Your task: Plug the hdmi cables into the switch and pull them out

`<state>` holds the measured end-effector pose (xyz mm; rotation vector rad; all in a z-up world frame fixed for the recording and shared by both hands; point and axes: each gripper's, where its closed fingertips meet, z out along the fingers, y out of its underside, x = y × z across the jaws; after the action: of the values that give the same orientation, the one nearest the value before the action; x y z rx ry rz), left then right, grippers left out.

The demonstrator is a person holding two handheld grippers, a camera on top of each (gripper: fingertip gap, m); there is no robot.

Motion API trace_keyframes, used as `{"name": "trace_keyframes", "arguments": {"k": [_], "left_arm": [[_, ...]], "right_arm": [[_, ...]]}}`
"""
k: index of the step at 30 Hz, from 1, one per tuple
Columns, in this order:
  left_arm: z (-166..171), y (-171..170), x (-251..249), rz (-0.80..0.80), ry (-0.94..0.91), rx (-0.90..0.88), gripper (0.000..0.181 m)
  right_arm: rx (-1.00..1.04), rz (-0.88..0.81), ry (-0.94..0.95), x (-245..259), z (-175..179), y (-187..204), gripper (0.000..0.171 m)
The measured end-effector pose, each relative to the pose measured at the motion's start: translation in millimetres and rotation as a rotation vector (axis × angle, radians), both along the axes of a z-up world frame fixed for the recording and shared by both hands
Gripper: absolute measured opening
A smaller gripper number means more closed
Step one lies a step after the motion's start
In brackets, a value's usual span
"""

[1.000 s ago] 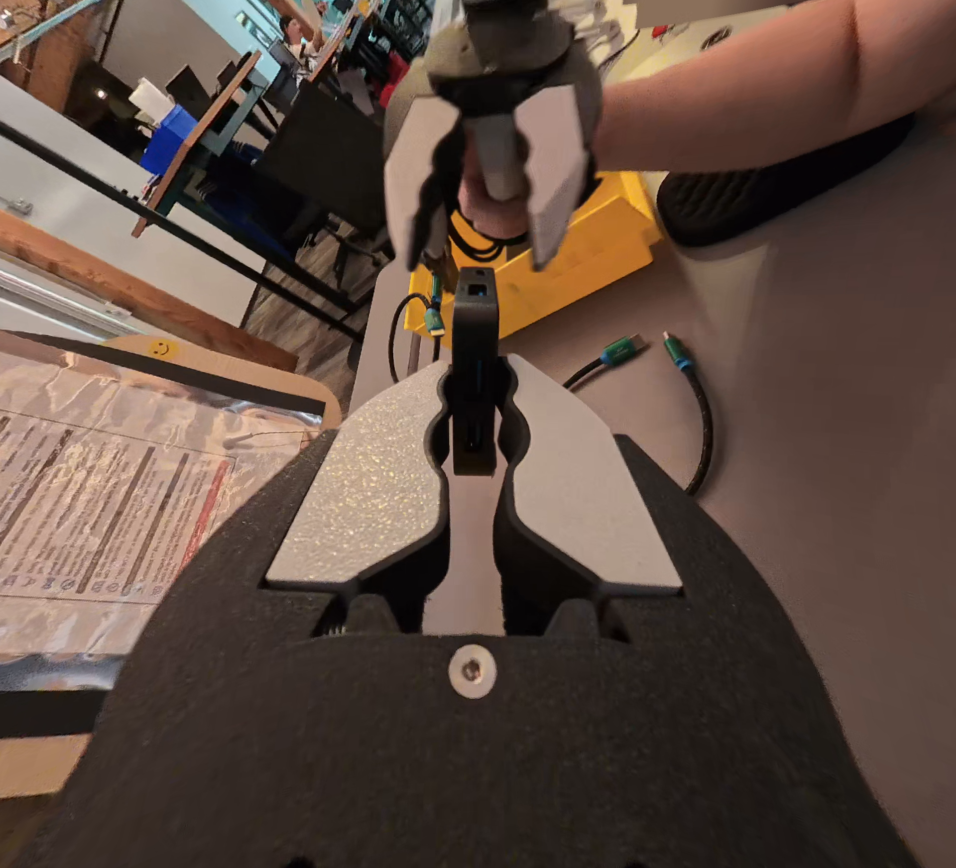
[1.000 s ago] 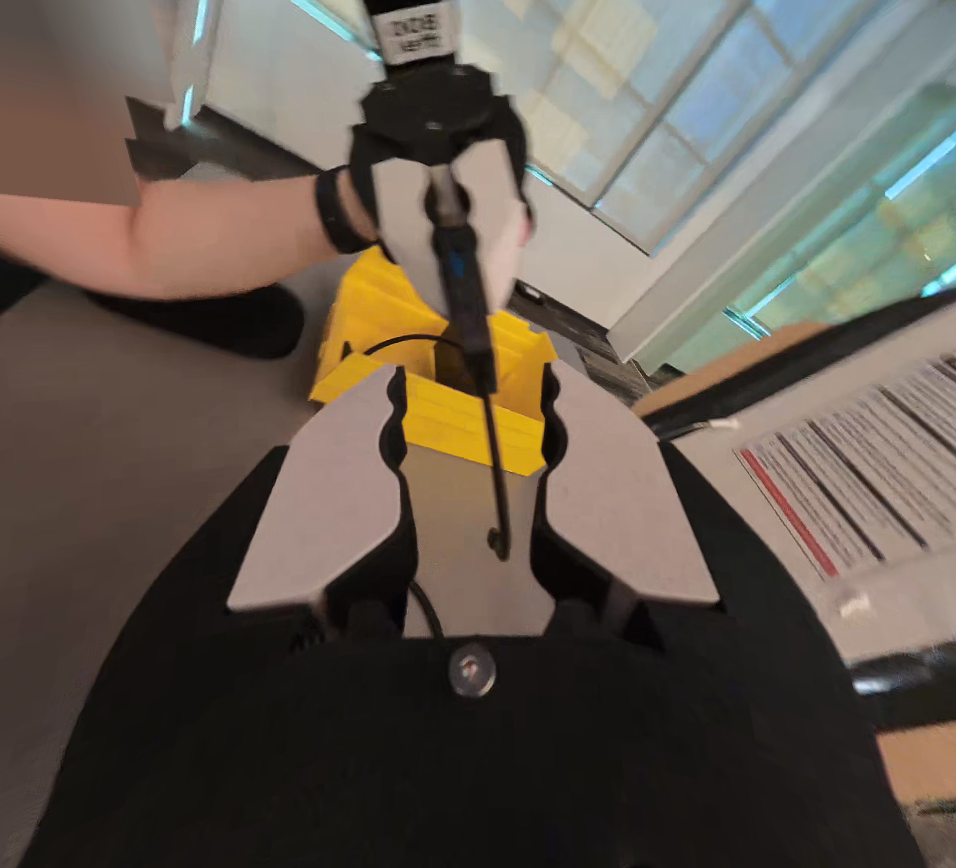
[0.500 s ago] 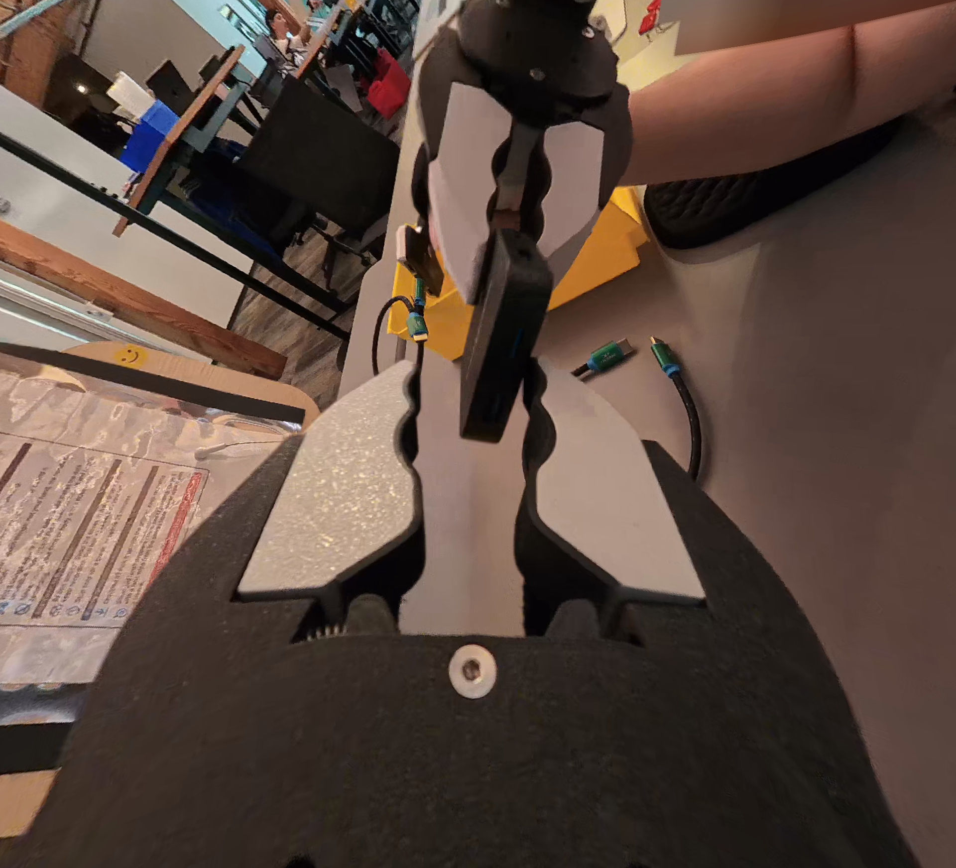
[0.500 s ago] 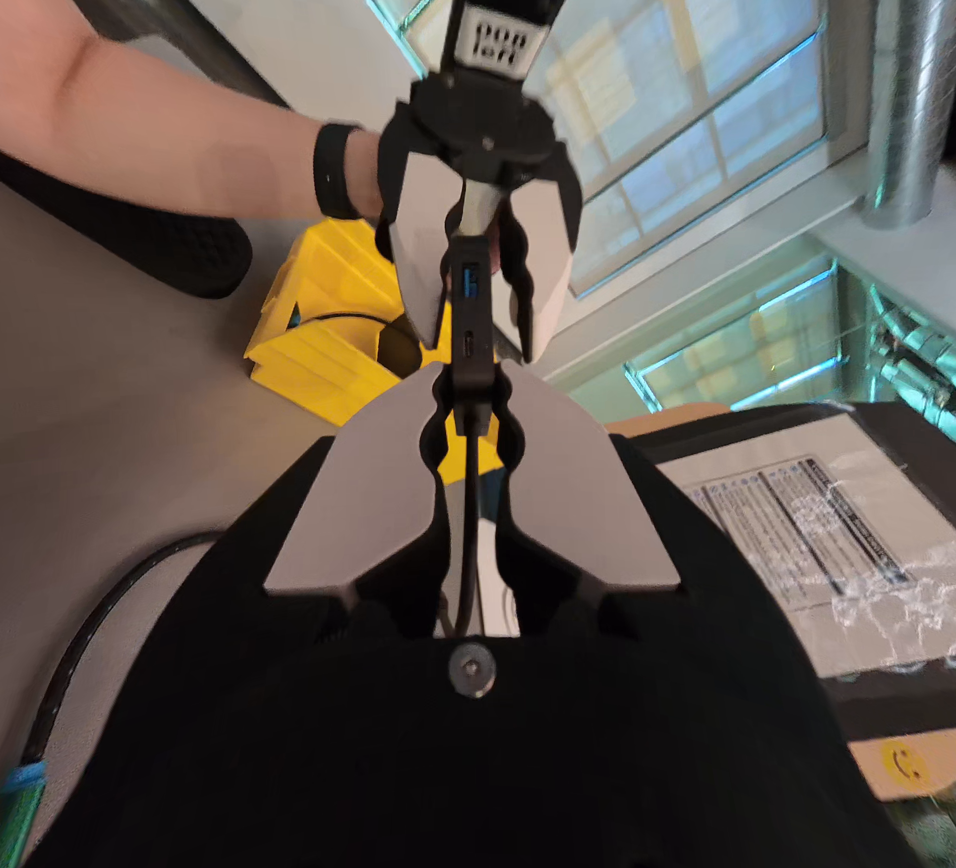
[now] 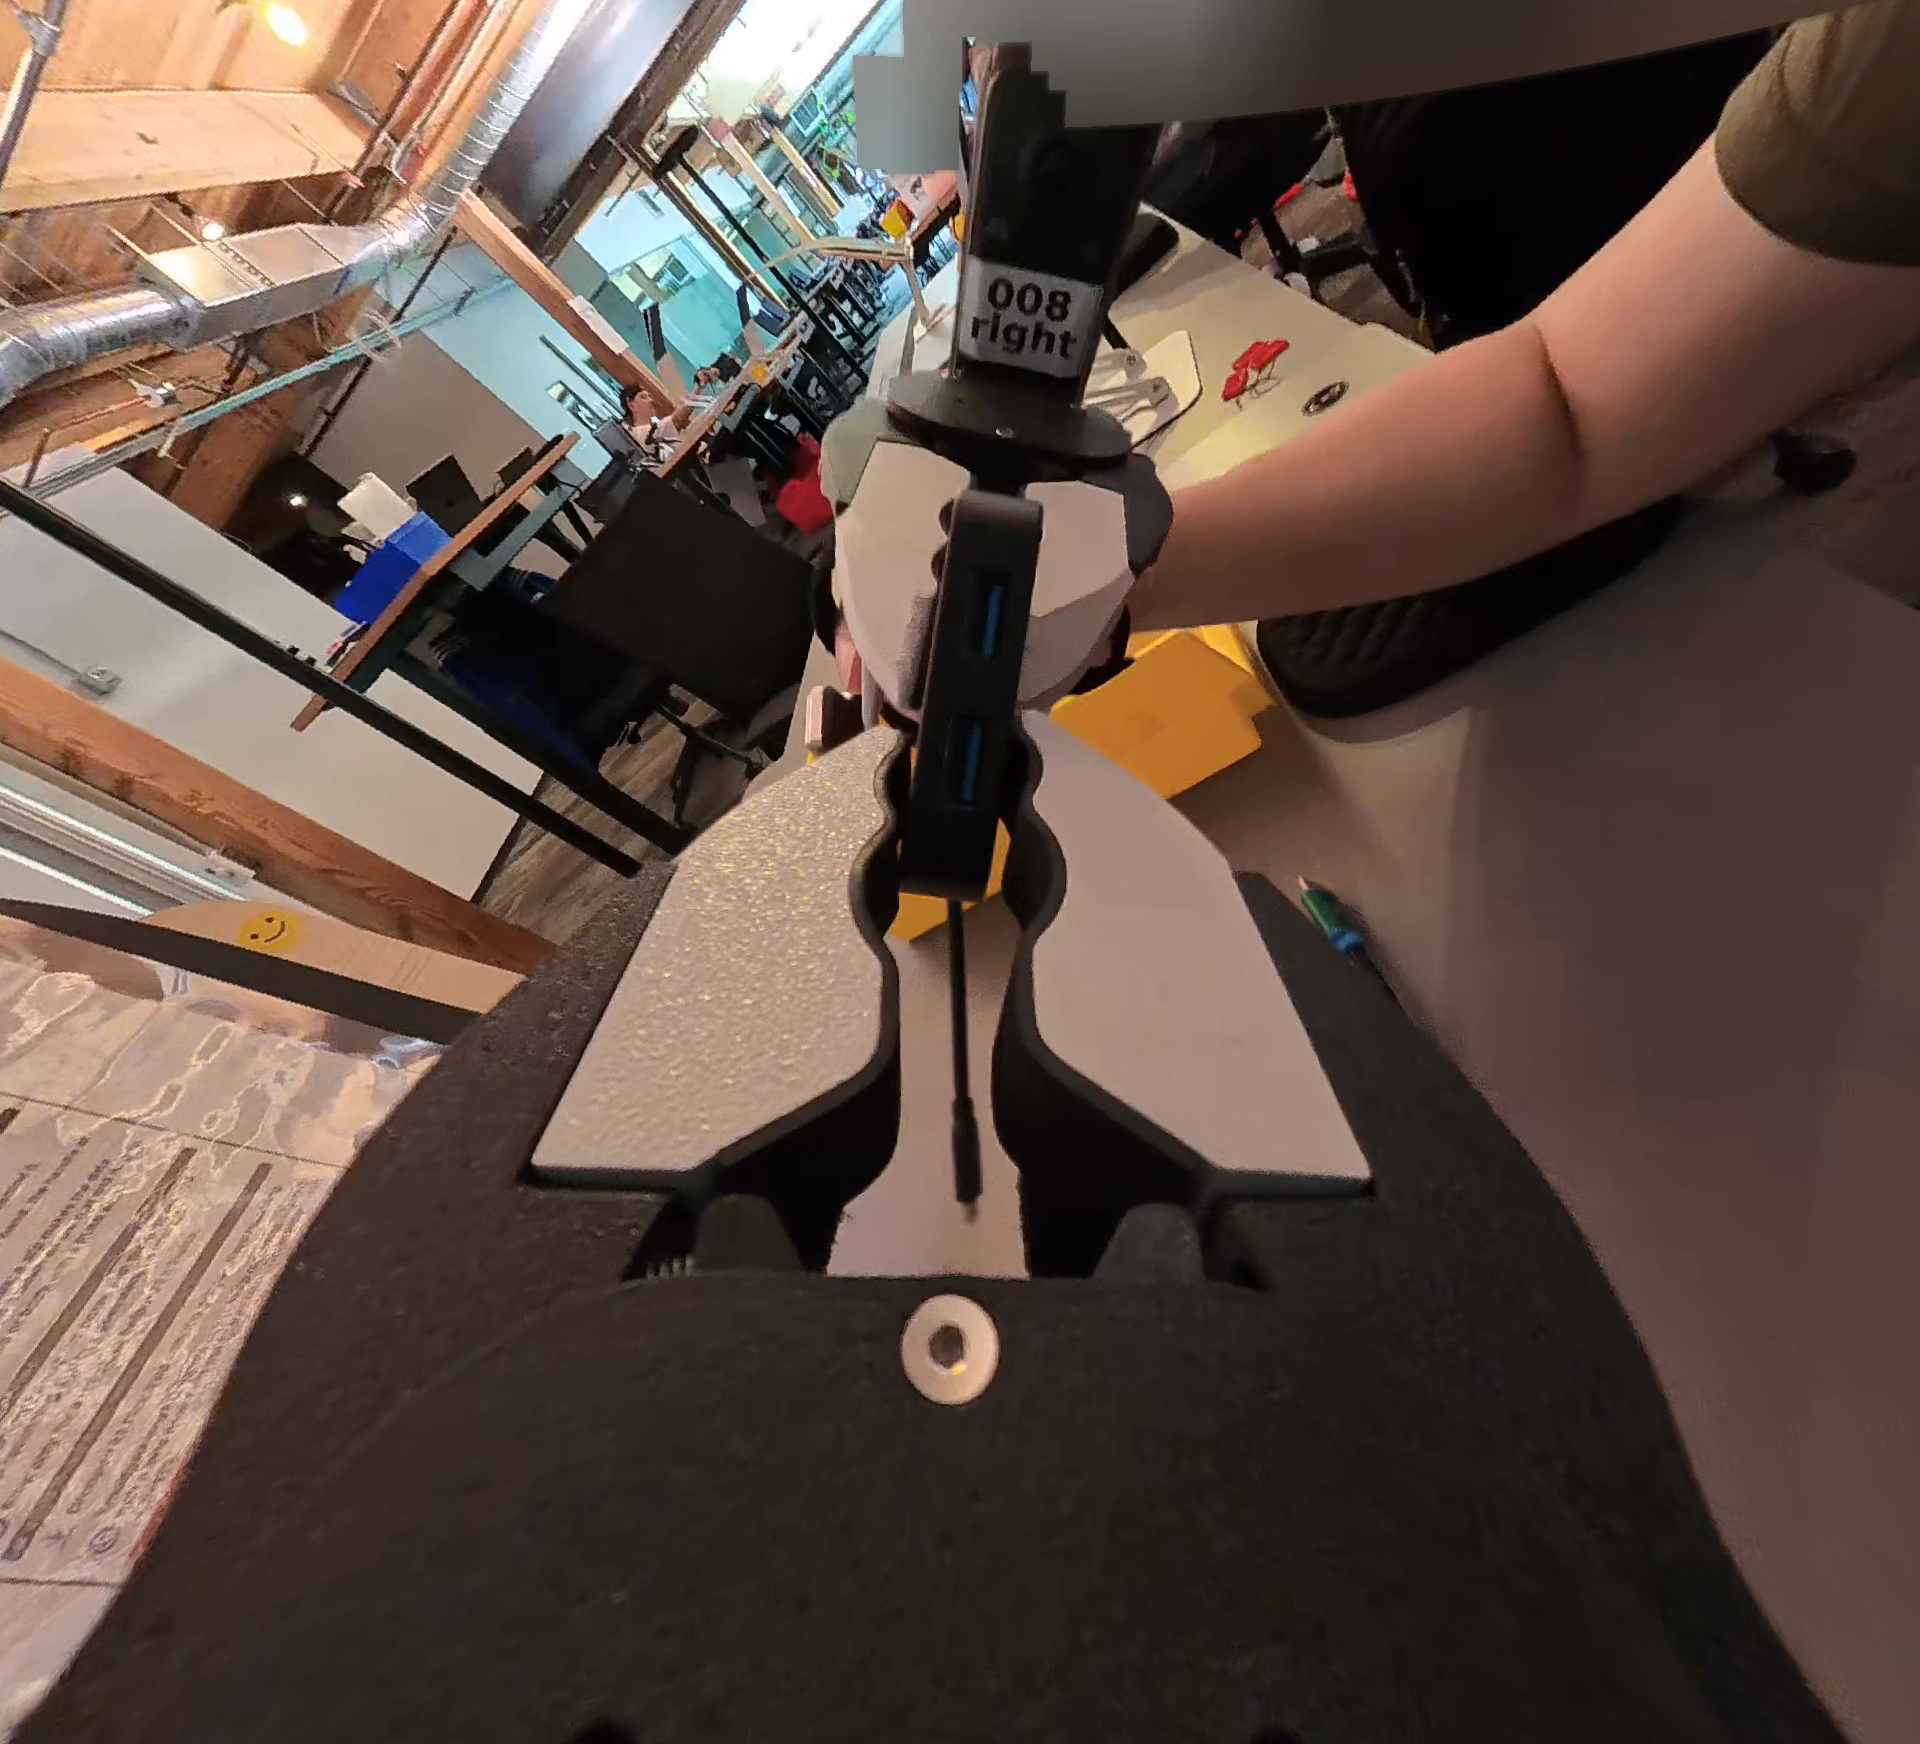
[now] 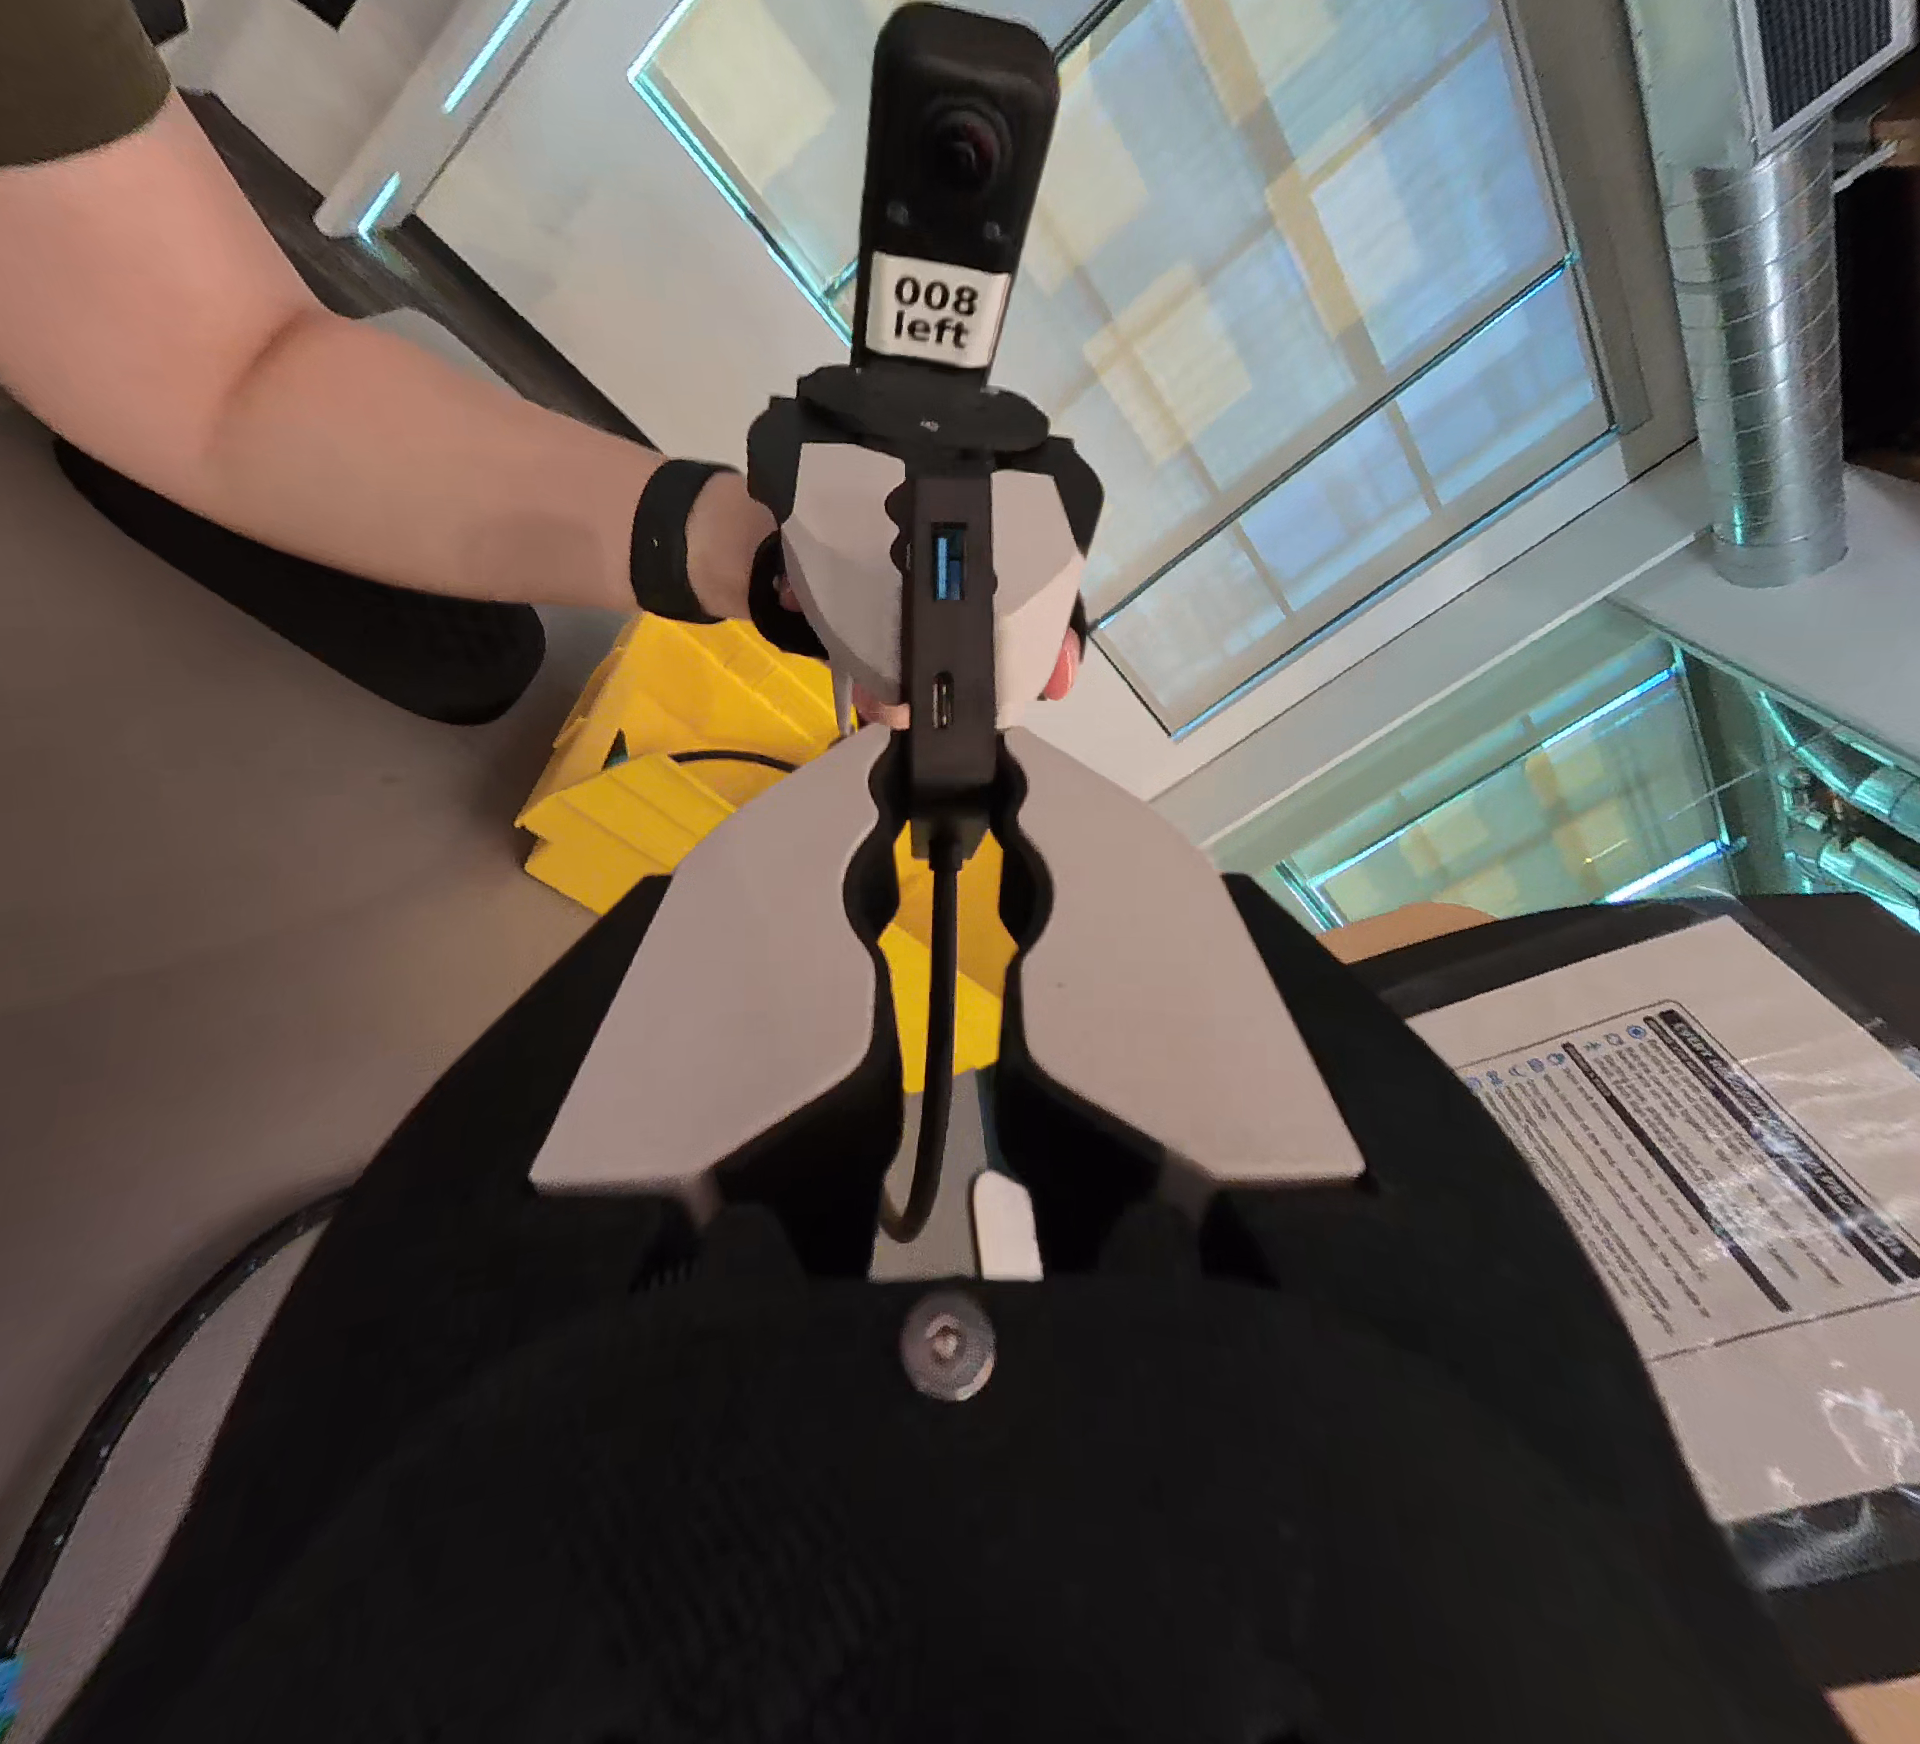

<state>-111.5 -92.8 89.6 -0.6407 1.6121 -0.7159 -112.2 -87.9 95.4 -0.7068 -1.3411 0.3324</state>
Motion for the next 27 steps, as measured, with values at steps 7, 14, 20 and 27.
{"name": "trace_keyframes", "arguments": {"k": [7,14,20,27], "left_arm": [[-7.3,16.1,-1.0,0.082,0.039,-0.019,0.024],[-23.6,15.3,9.3,0.170,0.162,0.027,0.034],[-31.6,32.5,20.1,0.277,0.183,0.059,0.016],[34.6,45.4,-14.8,0.226,-0.145,-0.139,0.014]], "right_arm": [[0.027,-0.221,-0.205,6.4,-14.9,22.4,0.015],[-0.014,-0.389,-0.386,12.8,-28.0,32.3,0.015],[0.019,-0.532,-0.474,14.4,-29.6,37.4,0.019],[-0.019,-0.194,-0.140,-10.7,28.9,-30.2,0.011]]}}
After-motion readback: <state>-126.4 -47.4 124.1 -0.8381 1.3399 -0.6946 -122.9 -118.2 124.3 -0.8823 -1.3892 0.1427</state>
